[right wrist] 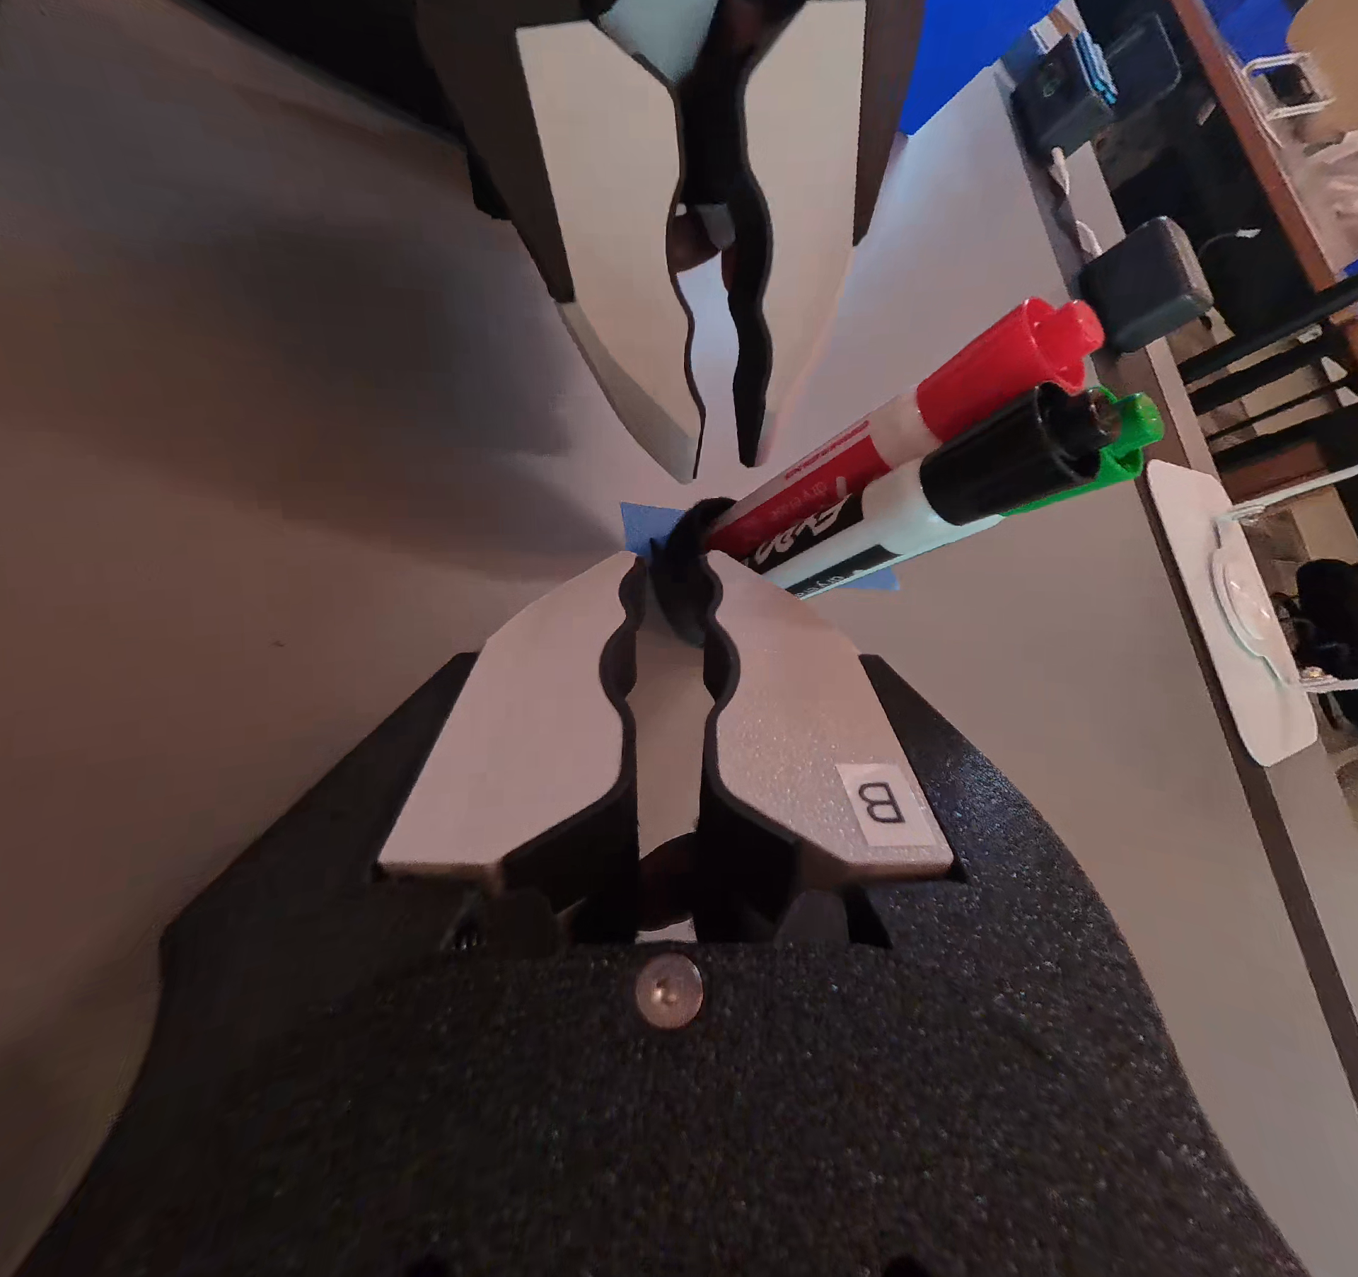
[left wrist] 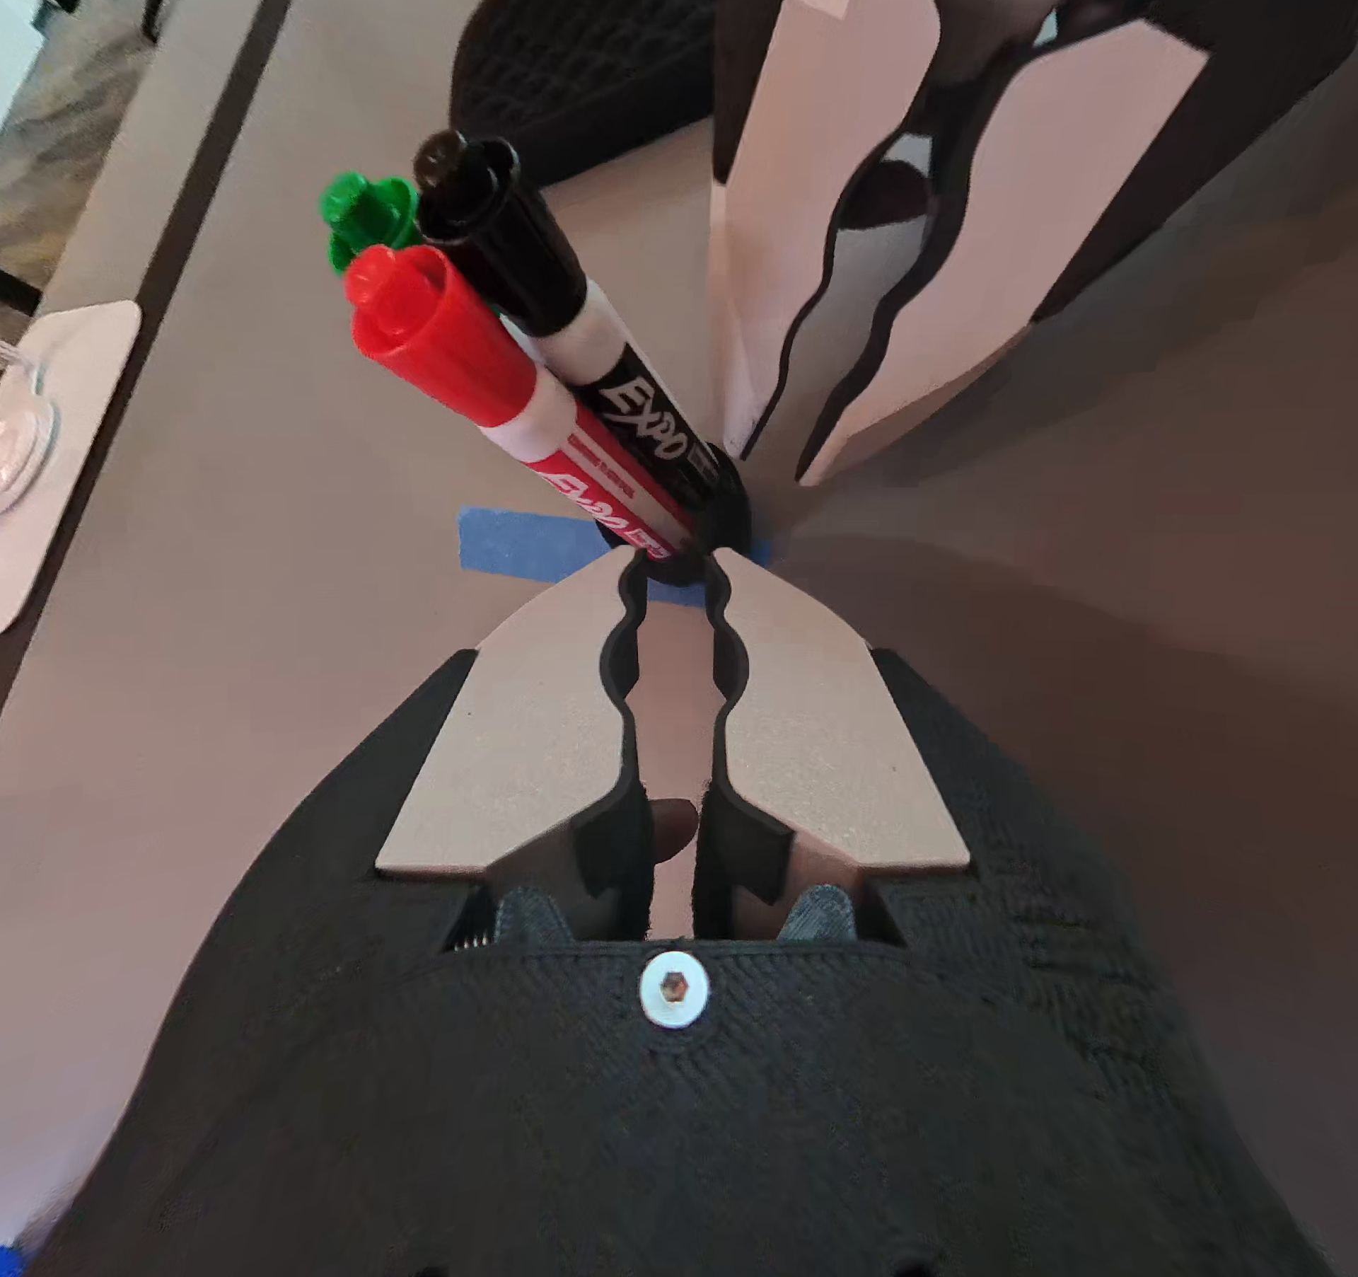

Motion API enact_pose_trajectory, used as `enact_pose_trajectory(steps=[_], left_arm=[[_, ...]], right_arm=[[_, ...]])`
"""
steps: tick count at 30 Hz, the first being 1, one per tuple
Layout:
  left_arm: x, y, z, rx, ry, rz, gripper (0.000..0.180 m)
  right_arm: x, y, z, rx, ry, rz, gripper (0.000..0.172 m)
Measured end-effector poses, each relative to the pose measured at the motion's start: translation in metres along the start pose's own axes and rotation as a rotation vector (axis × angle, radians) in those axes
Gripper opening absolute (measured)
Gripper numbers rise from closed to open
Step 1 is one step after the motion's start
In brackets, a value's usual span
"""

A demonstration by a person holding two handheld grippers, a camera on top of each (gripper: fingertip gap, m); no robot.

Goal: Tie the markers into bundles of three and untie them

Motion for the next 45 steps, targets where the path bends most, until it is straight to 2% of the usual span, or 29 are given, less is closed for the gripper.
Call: enact_pose_trajectory(steps=[4,7,12,15,17,19,21,24,27,32,37,41,43,45], left_arm=[[0.009,-0.005,-0.007,0.005,-0.067,0.043,0.024],[0.020,-0.017,-0.013,0.070,-0.186,0.078,0.035],[0.033,-0.053,-0.002,0.311,-0.411,0.217,0.099],[0.036,-0.075,0.008,0.529,-0.534,0.280,0.133],[0.037,-0.085,0.012,0.667,-0.605,0.309,0.143],[0.037,-0.092,0.013,0.787,-0.676,0.338,0.145],[0.039,-0.094,0.010,0.876,-0.701,0.406,0.145],[0.041,-0.092,0.005,0.865,-0.697,0.472,0.145],[0.042,-0.089,0.006,0.878,-0.693,0.450,0.145],[0.032,-0.082,0.012,0.898,-0.720,0.317,0.141],[0.017,-0.069,0.017,0.821,-0.689,0.327,0.135],[0.012,-0.065,0.023,0.774,-0.634,0.311,0.127],[0.010,-0.064,0.019,0.757,-0.620,0.363,0.122],[0.009,-0.062,0.018,0.762,-0.623,0.348,0.121]], right_arm=[[0.000,-0.010,-0.003,0.058,0.096,0.039,0.019],[0.002,-0.023,-0.012,0.157,0.254,0.075,0.035],[0.011,-0.041,-0.025,0.386,0.494,0.102,0.079],[0.021,-0.050,-0.029,0.515,0.583,-0.012,0.094],[0.030,-0.056,-0.033,0.591,0.642,-0.120,0.101],[0.037,-0.059,-0.037,0.641,0.700,-0.169,0.109],[0.041,-0.059,-0.039,0.646,0.758,-0.179,0.123],[0.041,-0.055,-0.039,0.596,0.771,-0.130,0.138],[0.036,-0.050,-0.036,0.520,0.699,-0.087,0.143],[0.035,-0.040,-0.030,0.490,0.648,-0.031,0.146],[0.053,-0.029,-0.019,0.553,0.700,0.026,0.146],[0.062,-0.014,-0.015,0.507,0.631,0.009,0.146],[0.058,-0.006,-0.015,0.506,0.634,-0.004,0.137],[0.054,0.000,-0.015,0.515,0.659,-0.005,0.127]])
Point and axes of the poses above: each gripper's, where its closed fingertips meet, y out along the fingers, z out of its top, x = y × z across the jaws, the point moved 10 cm from there along -y, back along the fingers, and after that the axes turned 1 degree about -y, right-handed, at the moved point
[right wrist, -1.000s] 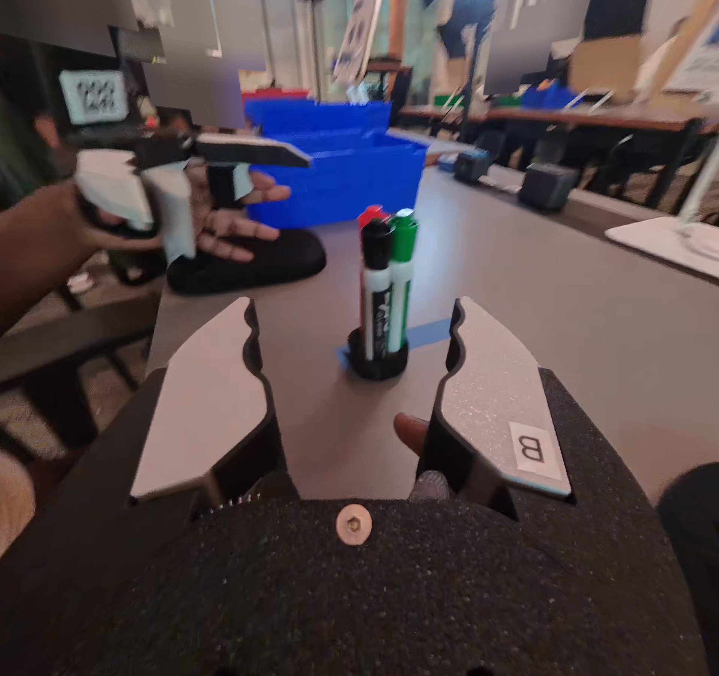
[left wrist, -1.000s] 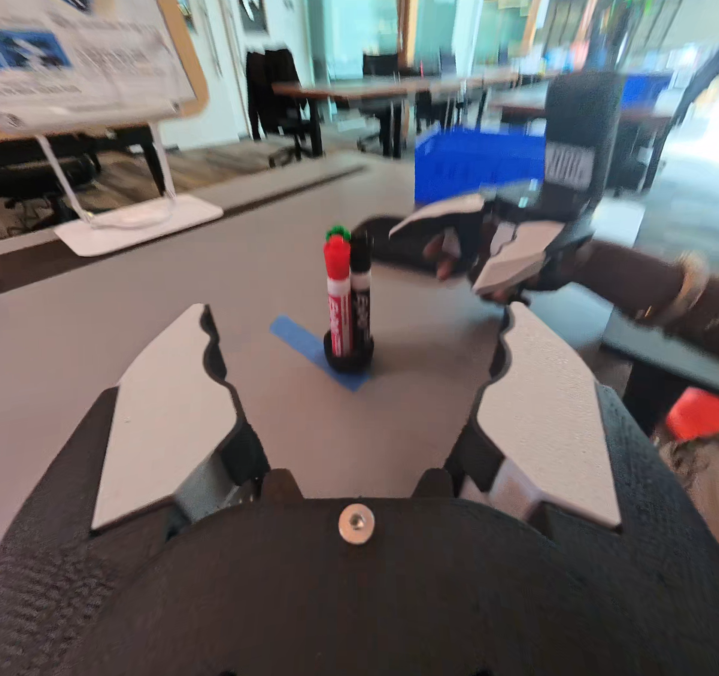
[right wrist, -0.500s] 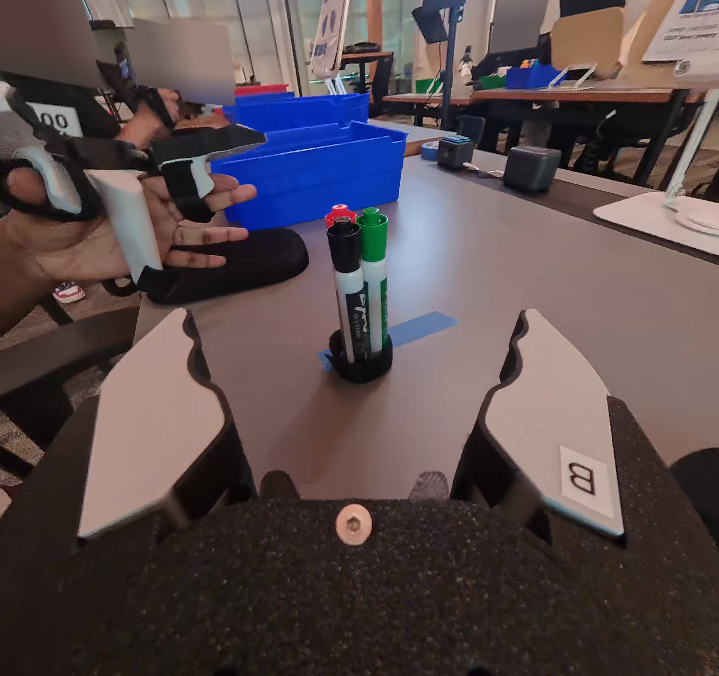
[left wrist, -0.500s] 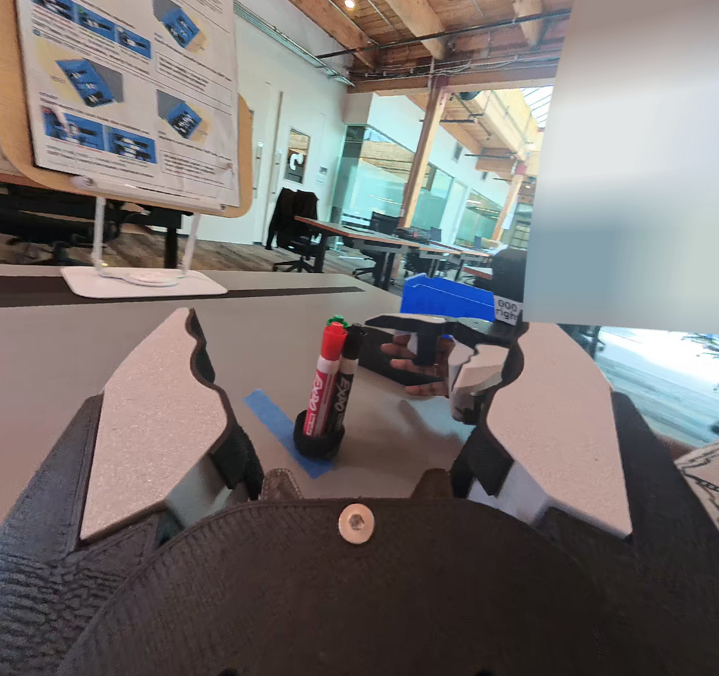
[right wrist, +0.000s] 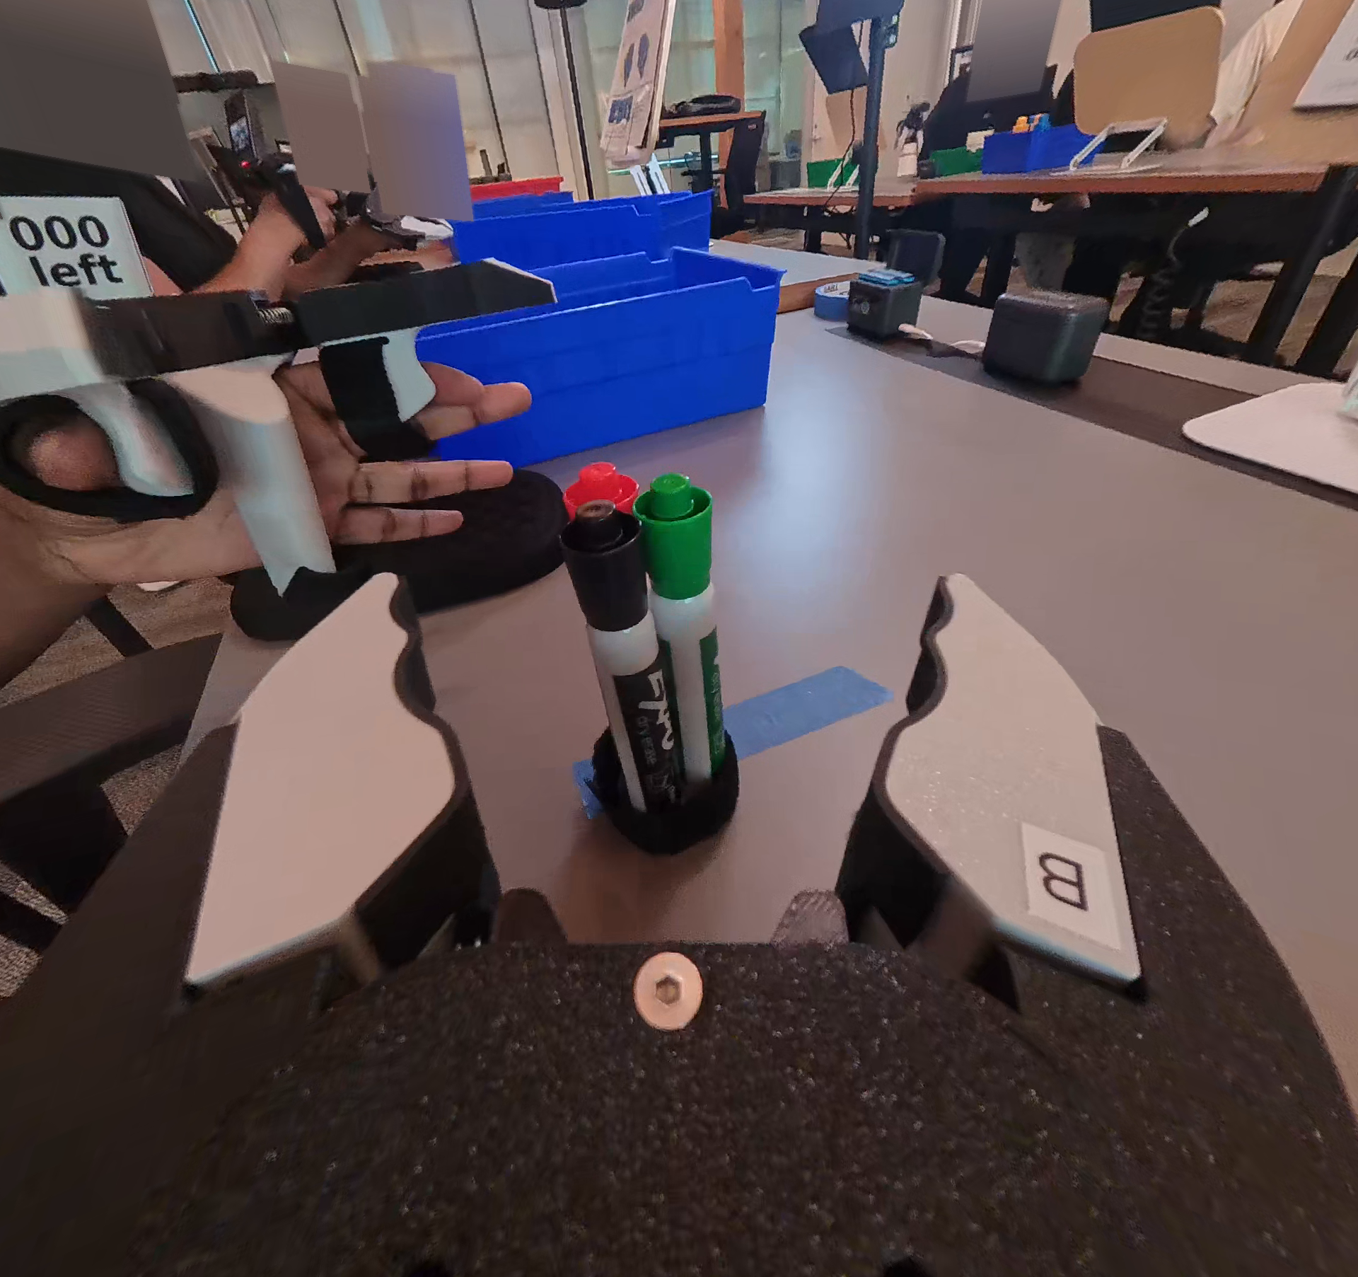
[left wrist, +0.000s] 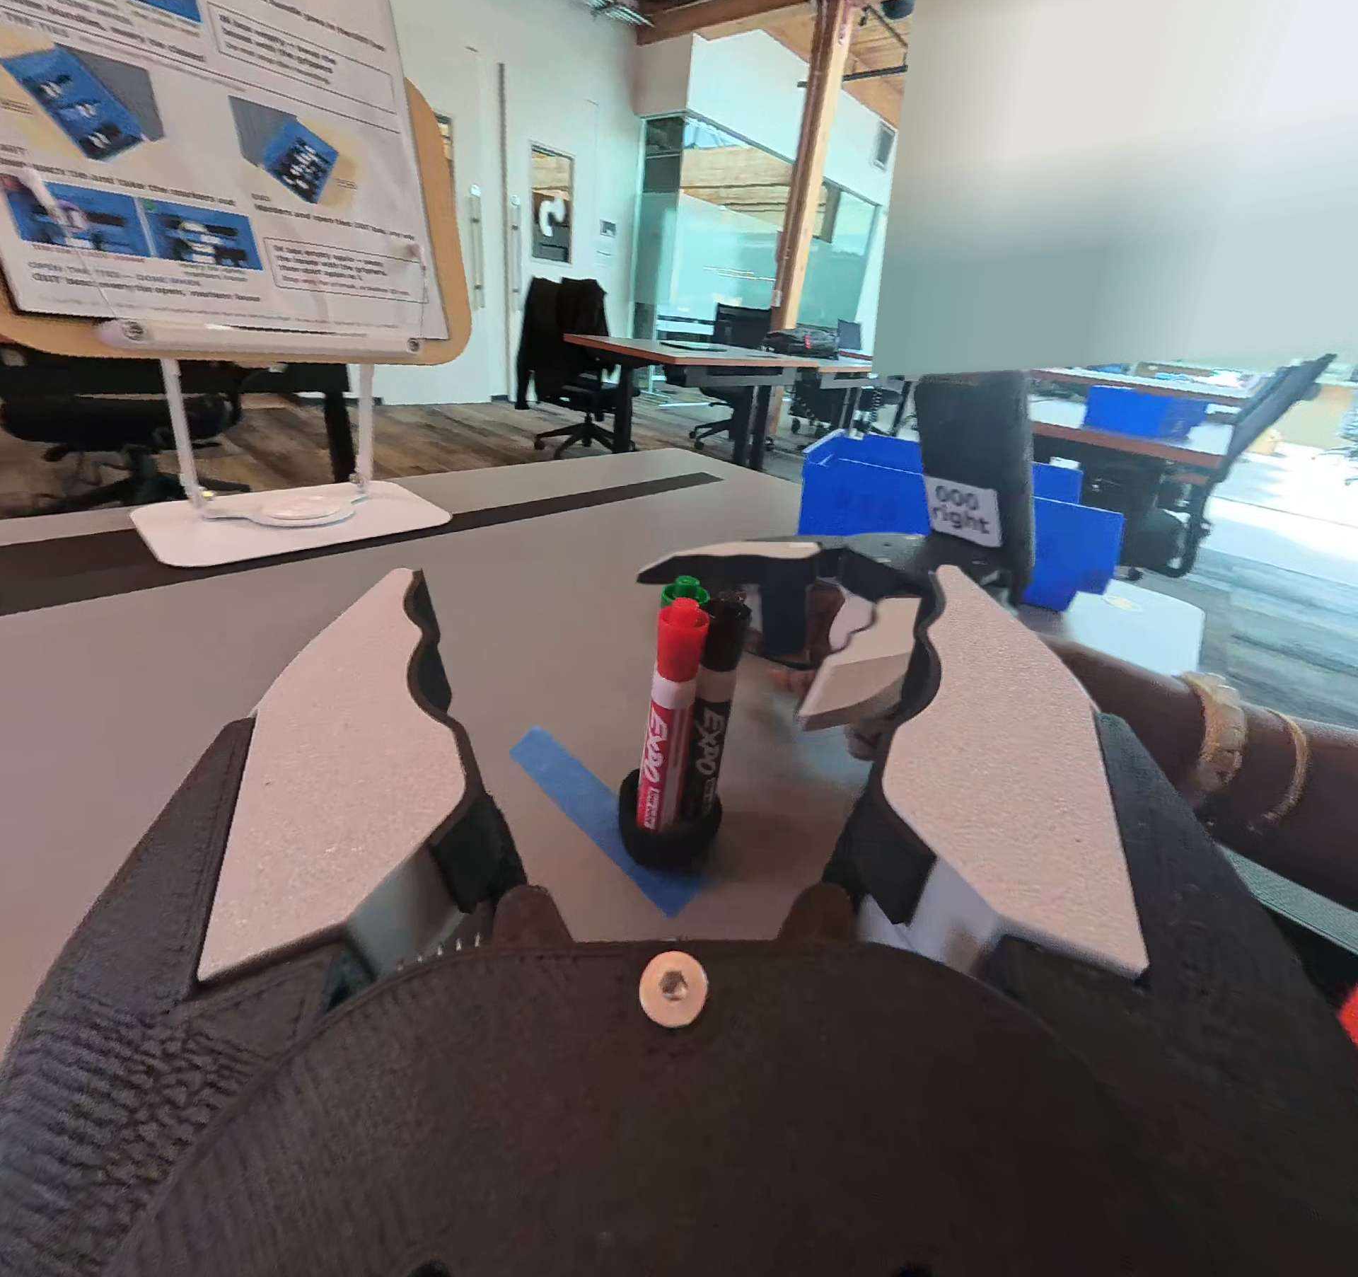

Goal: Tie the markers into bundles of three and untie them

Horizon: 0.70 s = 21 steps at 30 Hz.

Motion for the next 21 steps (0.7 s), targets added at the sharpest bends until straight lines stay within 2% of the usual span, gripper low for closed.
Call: enact_pose_trajectory(steps=[3,6,11,12,15,21], left_arm=[[0.001,-0.003,-0.002,-0.026,0.009,-0.087,0.118],[-0.004,-0.005,-0.006,0.017,0.011,-0.076,0.113],[-0.013,-0.004,-0.010,0.027,-0.055,-0.098,0.113],[-0.013,-0.004,-0.011,0.029,-0.047,-0.095,0.113],[-0.014,-0.007,-0.015,0.032,-0.017,-0.084,0.112],[-0.010,-0.014,-0.026,0.004,-0.018,-0.048,0.111]], right_arm=[[-0.004,0.006,-0.003,-0.043,0.001,0.026,0.109],[-0.007,0.015,-0.002,-0.035,-0.033,0.049,0.083],[-0.004,0.031,-0.006,-0.063,-0.079,0.060,0.064],[-0.004,0.032,-0.005,-0.060,-0.089,0.062,0.056],[-0.005,0.033,-0.004,-0.041,-0.147,0.040,0.018],[-0.001,0.025,-0.004,-0.024,-0.161,-0.001,0.018]])
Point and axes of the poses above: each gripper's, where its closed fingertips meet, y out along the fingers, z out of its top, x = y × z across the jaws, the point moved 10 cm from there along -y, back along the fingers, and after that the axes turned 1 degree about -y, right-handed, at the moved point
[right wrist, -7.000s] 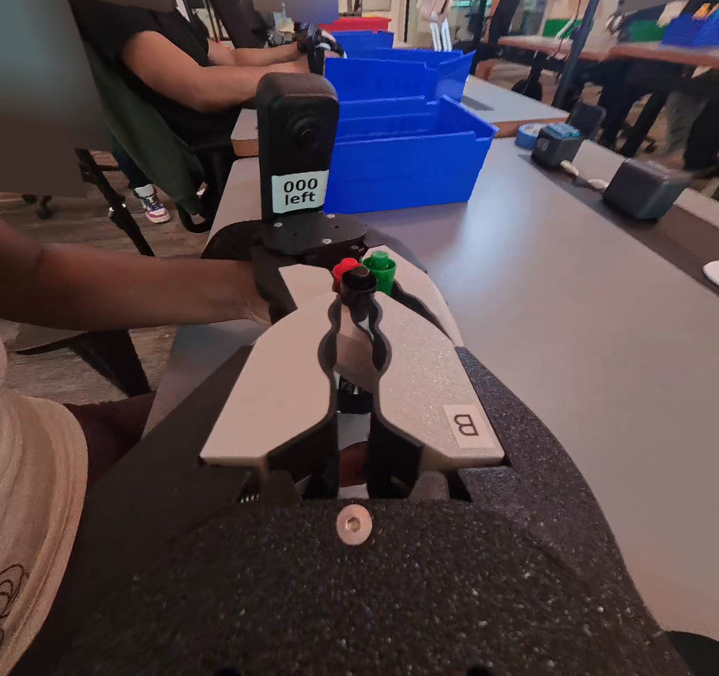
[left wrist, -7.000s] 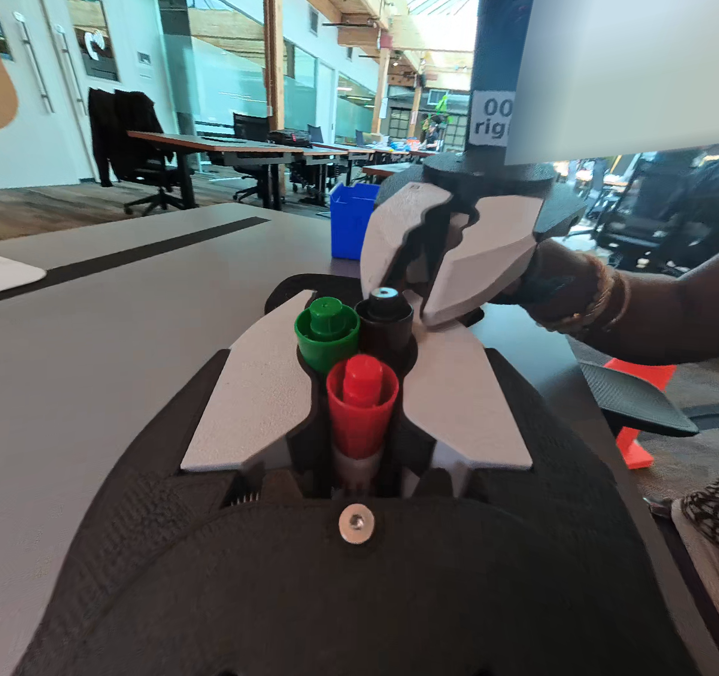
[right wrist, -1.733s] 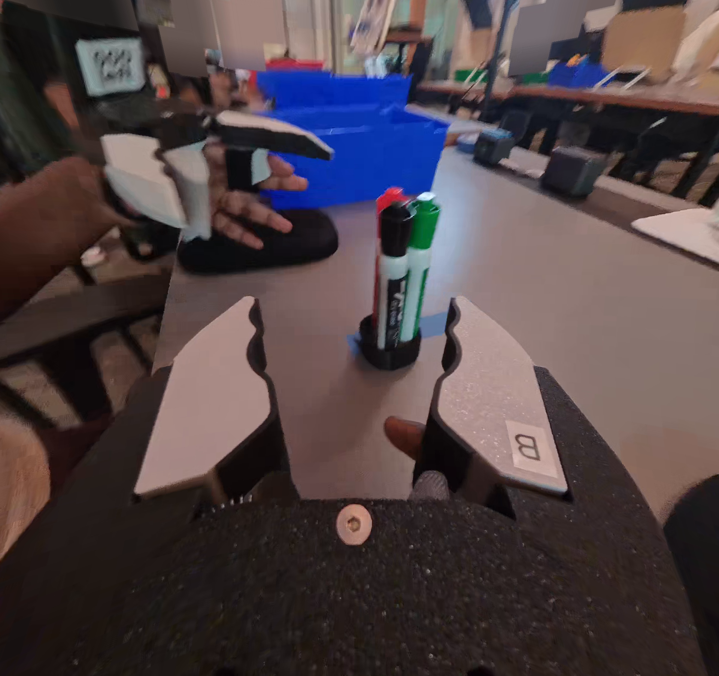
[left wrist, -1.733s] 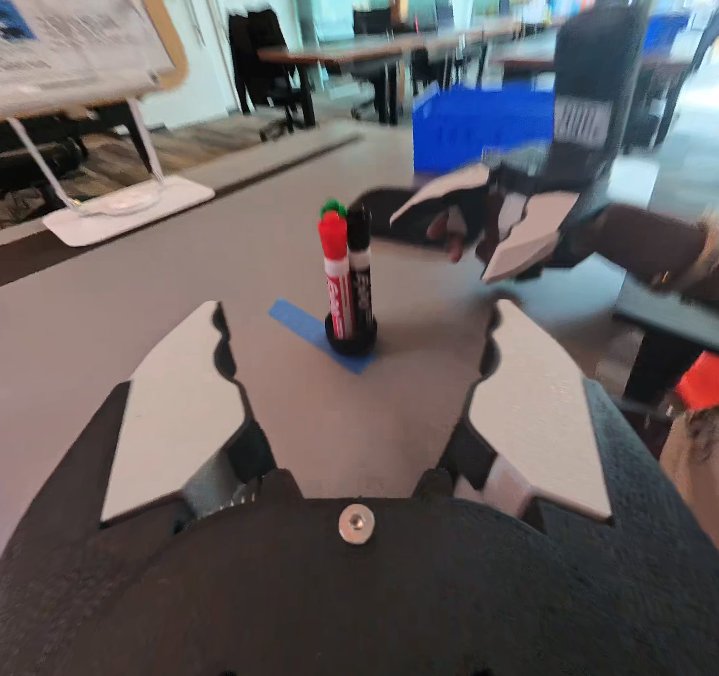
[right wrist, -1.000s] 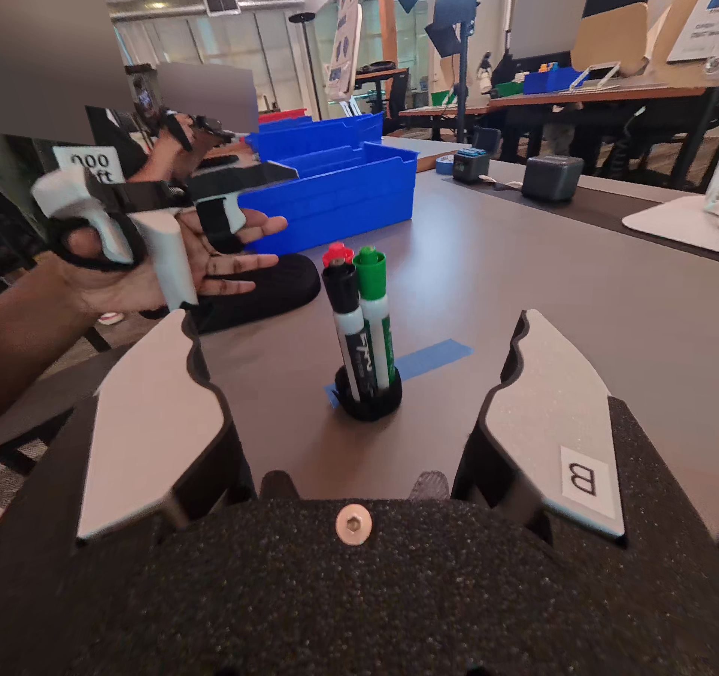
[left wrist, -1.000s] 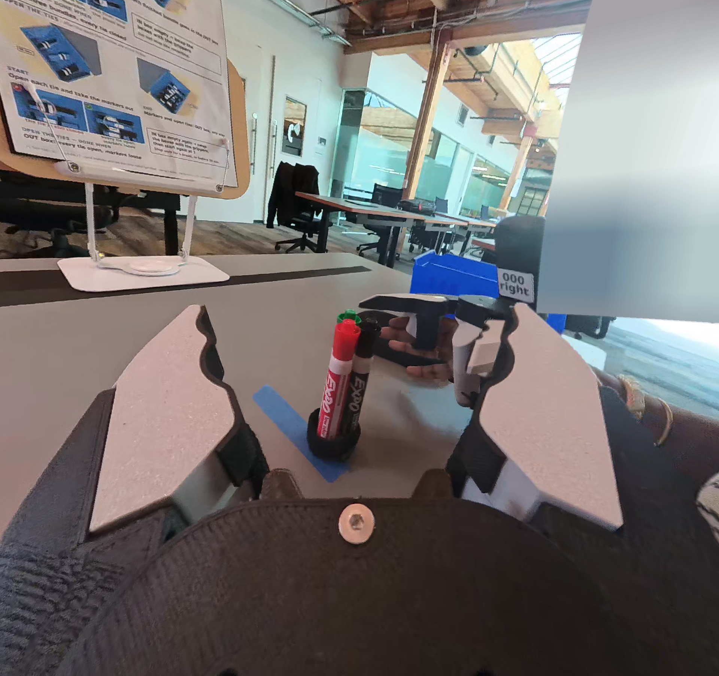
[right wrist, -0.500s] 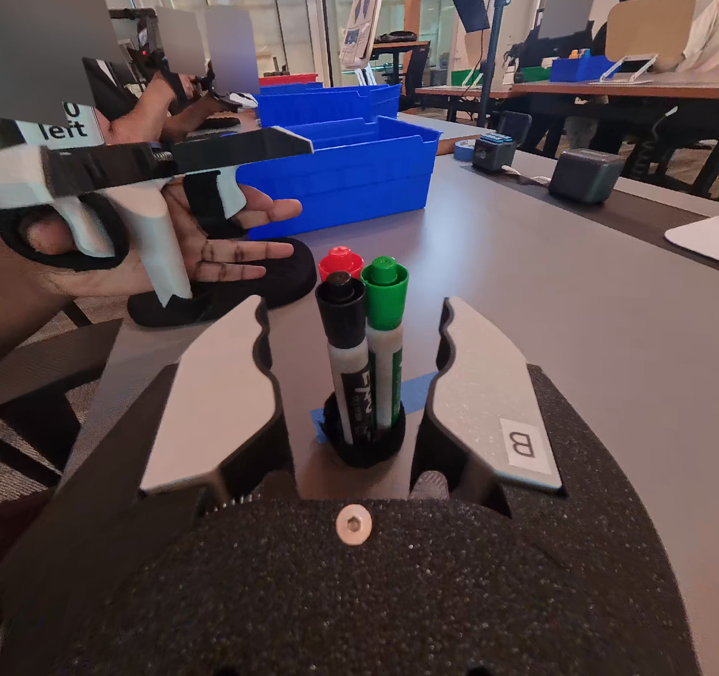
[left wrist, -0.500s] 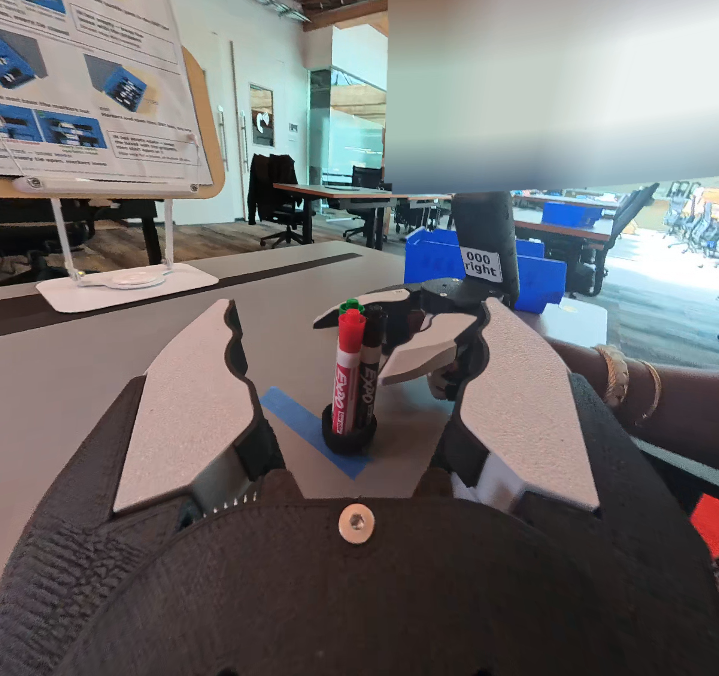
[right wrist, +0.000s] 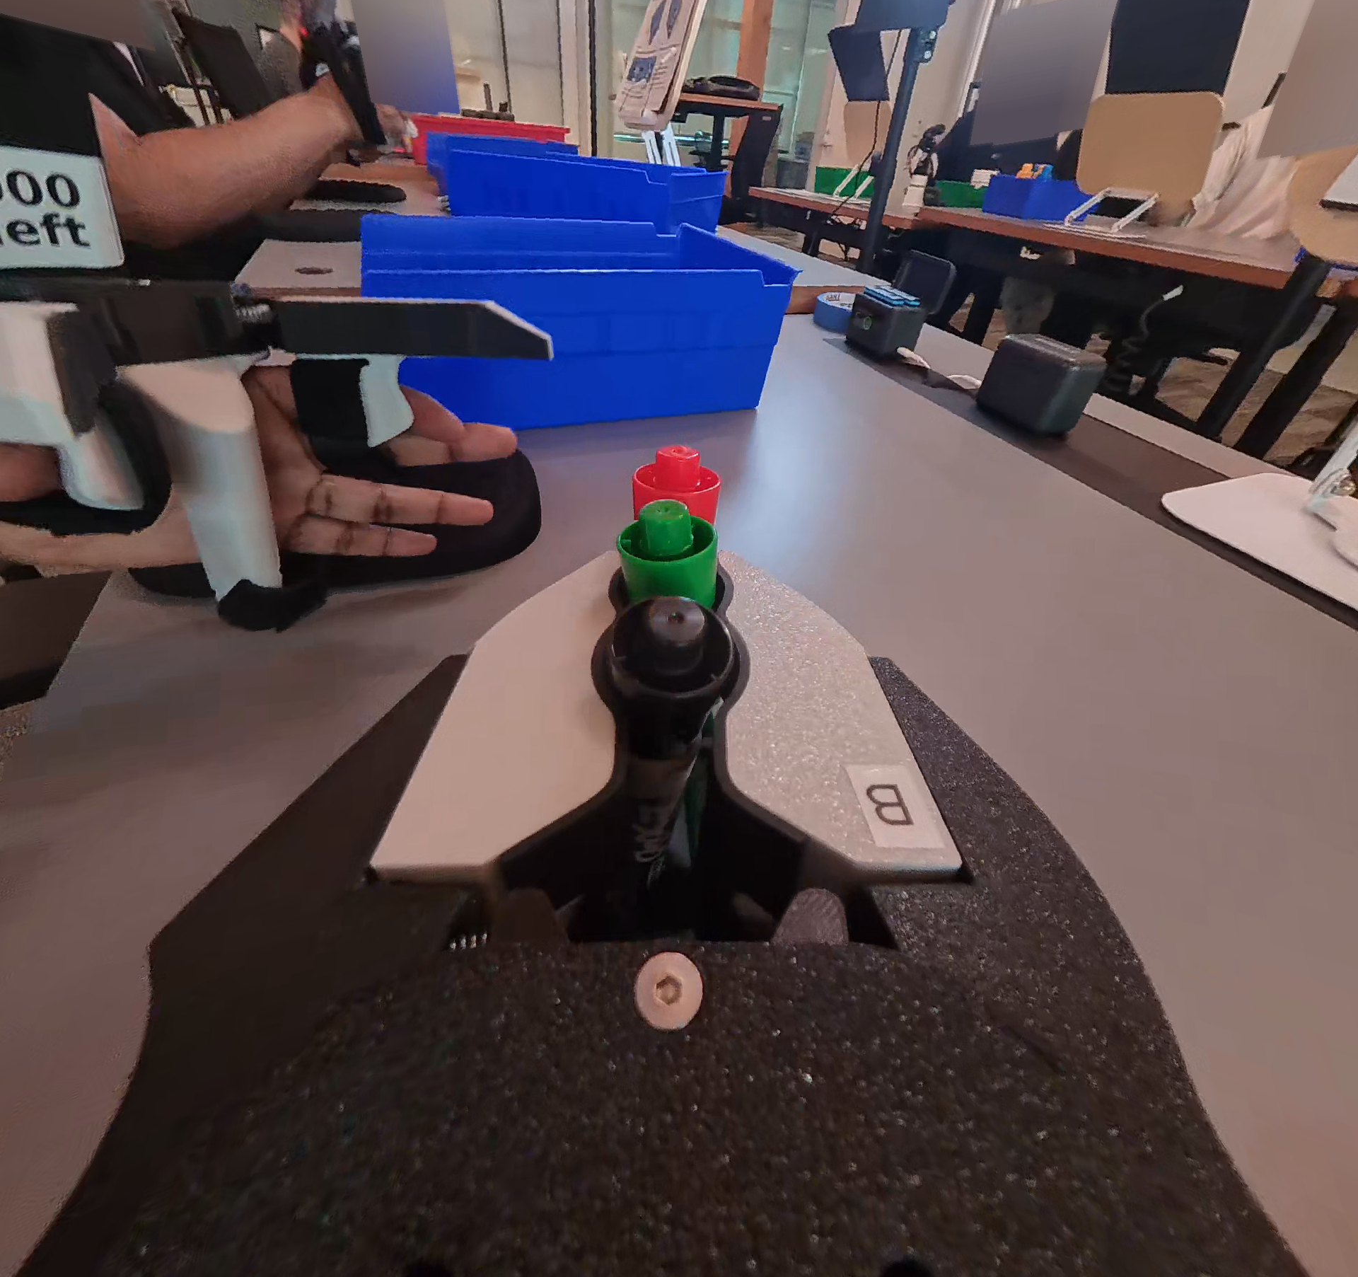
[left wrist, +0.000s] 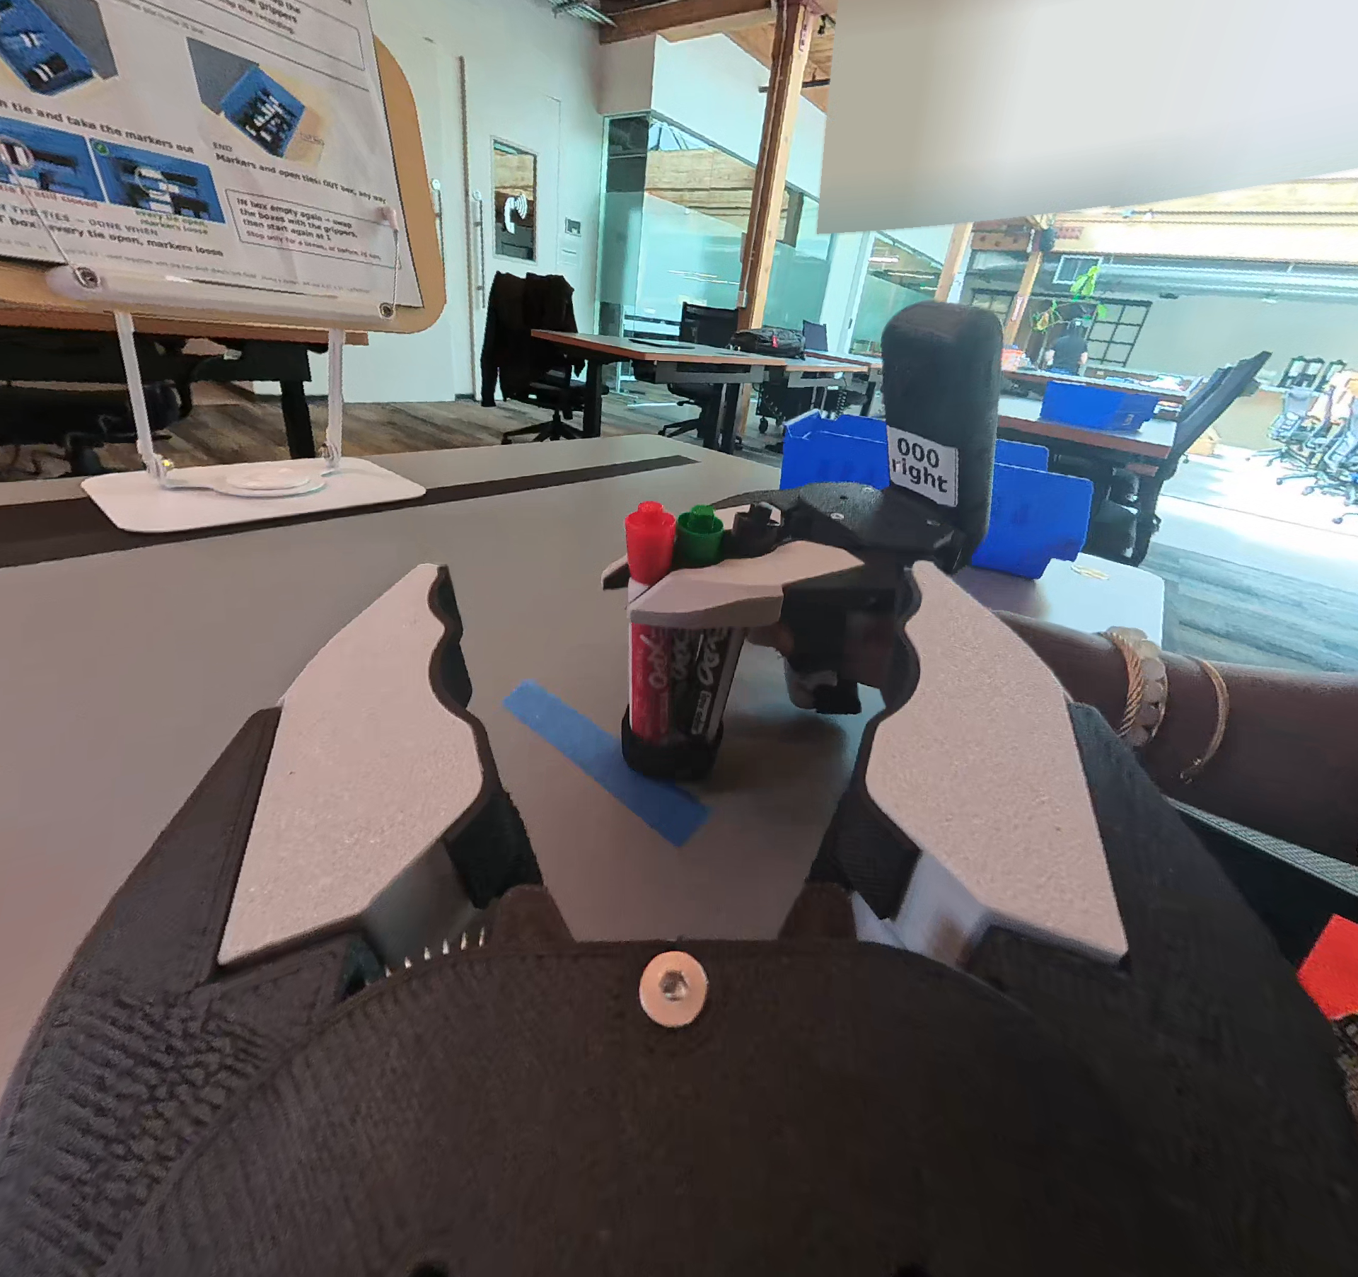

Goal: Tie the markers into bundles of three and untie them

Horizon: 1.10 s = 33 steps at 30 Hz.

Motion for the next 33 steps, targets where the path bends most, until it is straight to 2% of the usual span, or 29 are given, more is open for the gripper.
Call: enact_pose_trajectory(steps=[4,6,9,11,14,16,17,22,25,29,33], left_arm=[[0.004,0.000,-0.006,-0.035,0.015,0.026,0.105],[0.005,0.007,-0.014,-0.170,0.082,0.055,0.091],[0.010,0.028,-0.028,-0.460,0.154,0.042,0.078],[0.013,0.043,-0.035,-0.536,0.205,0.014,0.077],[0.012,0.051,-0.038,-0.537,0.182,-0.005,0.077],[0.011,0.051,-0.036,-0.523,0.158,-0.009,0.077],[0.010,0.050,-0.036,-0.511,0.152,-0.012,0.077],[0.006,0.051,-0.035,-0.480,0.128,-0.016,0.077],[0.002,0.061,-0.035,-0.471,0.140,-0.012,0.079],[0.002,0.078,-0.036,-0.440,0.150,-0.048,0.090],[0.002,0.077,-0.034,-0.441,0.152,-0.082,0.090]], right_arm=[[0.004,-0.005,0.001,0.030,0.050,-0.013,0.018],[0.004,-0.005,0.001,0.023,0.047,-0.017,0.018],[0.003,-0.003,0.001,0.002,0.046,-0.023,0.018],[0.003,0.000,0.000,-0.022,0.048,-0.020,0.018],[0.006,0.000,0.000,-0.023,0.057,-0.026,0.022],[0.006,0.000,0.001,-0.020,0.070,0.008,0.052],[0.005,0.000,0.002,-0.014,0.082,0.028,0.062],[0.002,-0.005,0.015,0.097,0.118,0.142,0.087],[0.004,-0.007,0.018,0.161,0.171,0.172,0.097],[0.007,-0.015,0.026,0.213,0.178,0.181,0.104],[0.013,-0.031,0.032,0.227,0.144,0.147,0.104]])
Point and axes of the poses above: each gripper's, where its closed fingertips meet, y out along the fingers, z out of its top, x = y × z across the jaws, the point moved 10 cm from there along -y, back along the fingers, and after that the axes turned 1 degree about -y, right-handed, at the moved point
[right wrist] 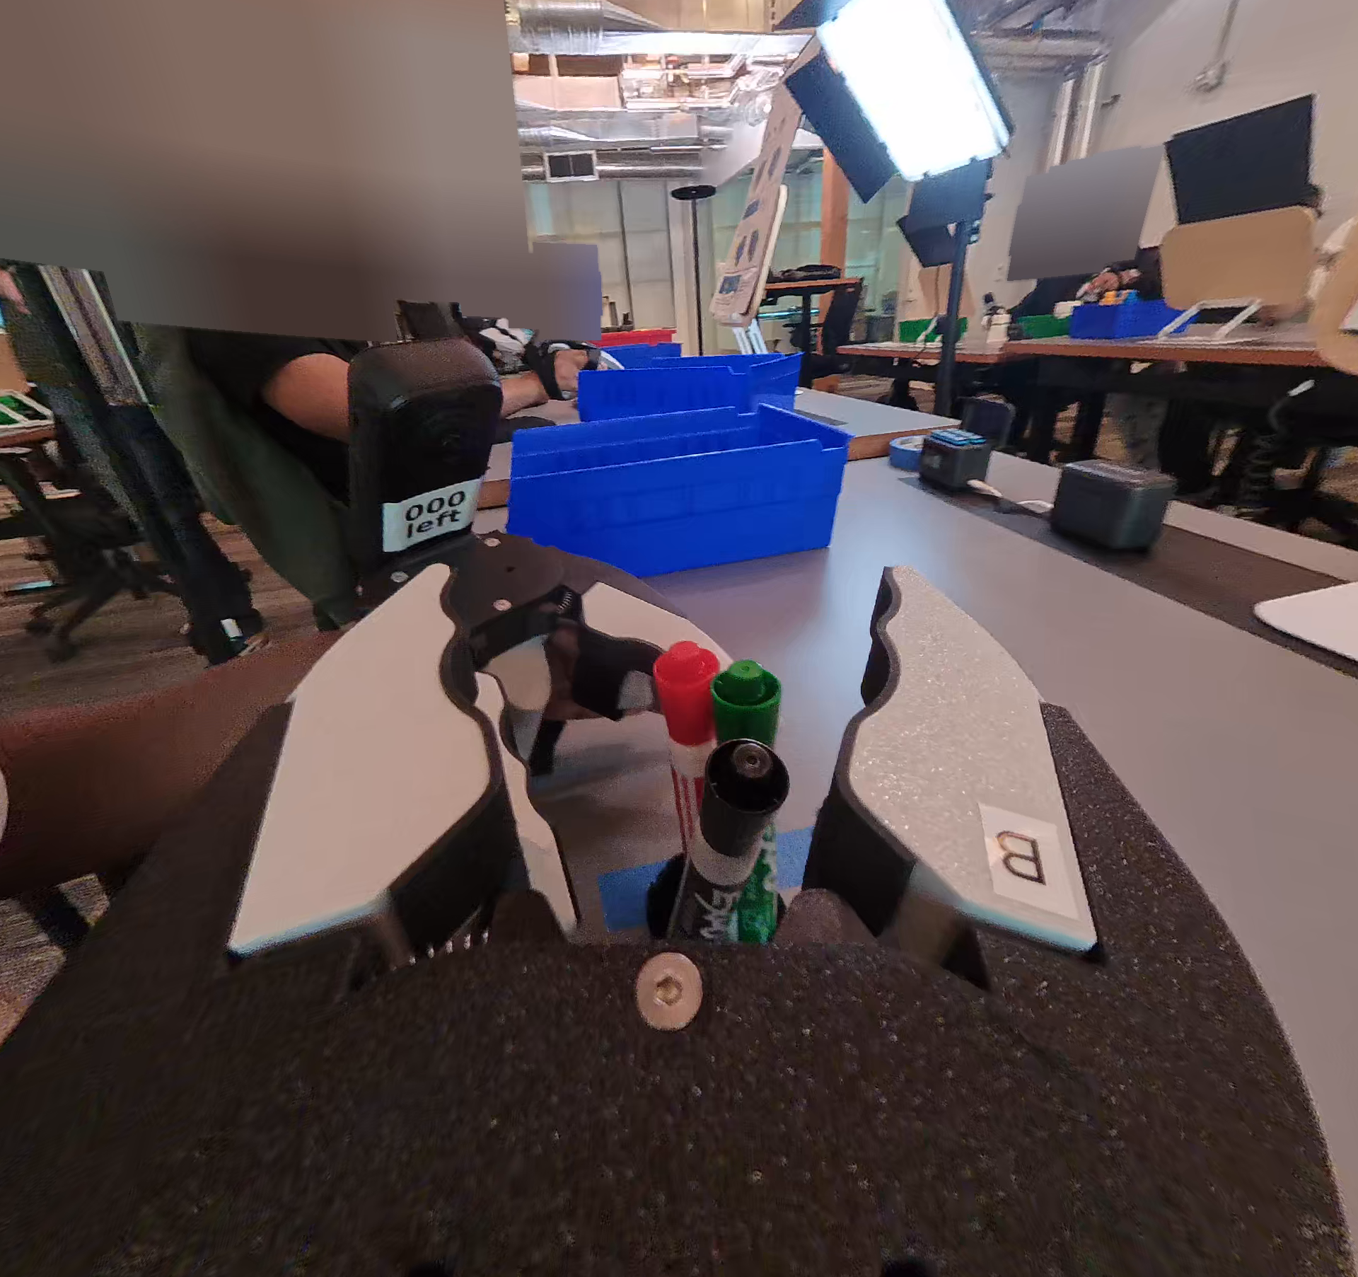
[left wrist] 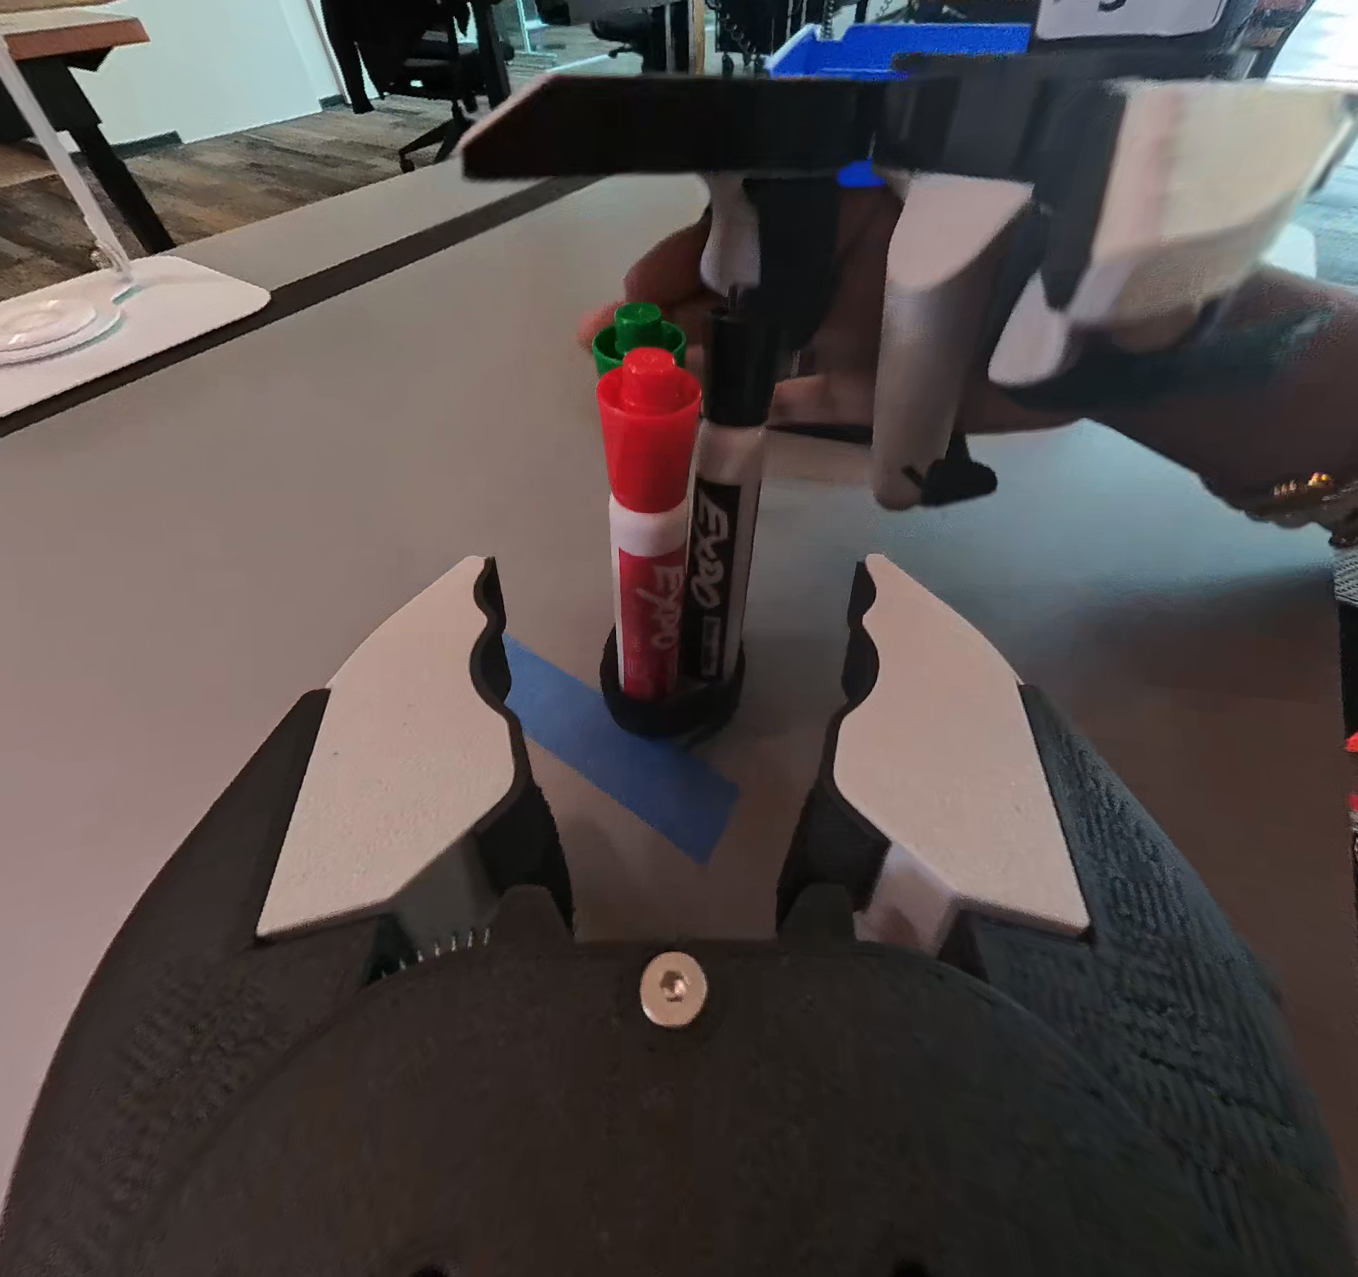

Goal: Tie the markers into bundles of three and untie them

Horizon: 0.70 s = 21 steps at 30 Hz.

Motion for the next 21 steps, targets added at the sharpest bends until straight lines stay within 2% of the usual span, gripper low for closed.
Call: enact_pose_trajectory(steps=[3,6,7,9,11,13,17,21], left_arm=[[-0.001,-0.013,-0.004,-0.064,0.015,0.008,0.090],[-0.004,-0.021,-0.008,-0.161,0.058,0.006,0.089],[-0.005,-0.021,-0.009,-0.192,0.075,0.006,0.089],[-0.008,-0.016,-0.013,-0.241,0.091,-0.004,0.086],[-0.009,-0.008,-0.016,-0.287,0.080,-0.030,0.083],[-0.008,-0.001,-0.017,-0.304,0.084,-0.061,0.078],[-0.005,0.003,-0.017,-0.294,0.098,-0.084,0.056],[-0.005,0.004,-0.018,-0.308,0.101,-0.084,0.053]], right_arm=[[0.003,-0.018,0.004,-0.031,-0.023,-0.043,0.103],[0.004,-0.033,0.001,-0.180,-0.022,-0.078,0.105],[0.005,-0.036,-0.004,-0.238,-0.007,-0.094,0.110],[0.010,-0.039,-0.016,-0.337,0.053,-0.124,0.106],[0.012,-0.035,-0.026,-0.373,0.145,-0.101,0.107],[0.012,-0.031,-0.028,-0.347,0.171,-0.065,0.093],[0.006,-0.022,-0.024,-0.182,0.210,-0.028,0.091],[0.007,-0.016,-0.031,-0.117,0.302,0.002,0.093]])
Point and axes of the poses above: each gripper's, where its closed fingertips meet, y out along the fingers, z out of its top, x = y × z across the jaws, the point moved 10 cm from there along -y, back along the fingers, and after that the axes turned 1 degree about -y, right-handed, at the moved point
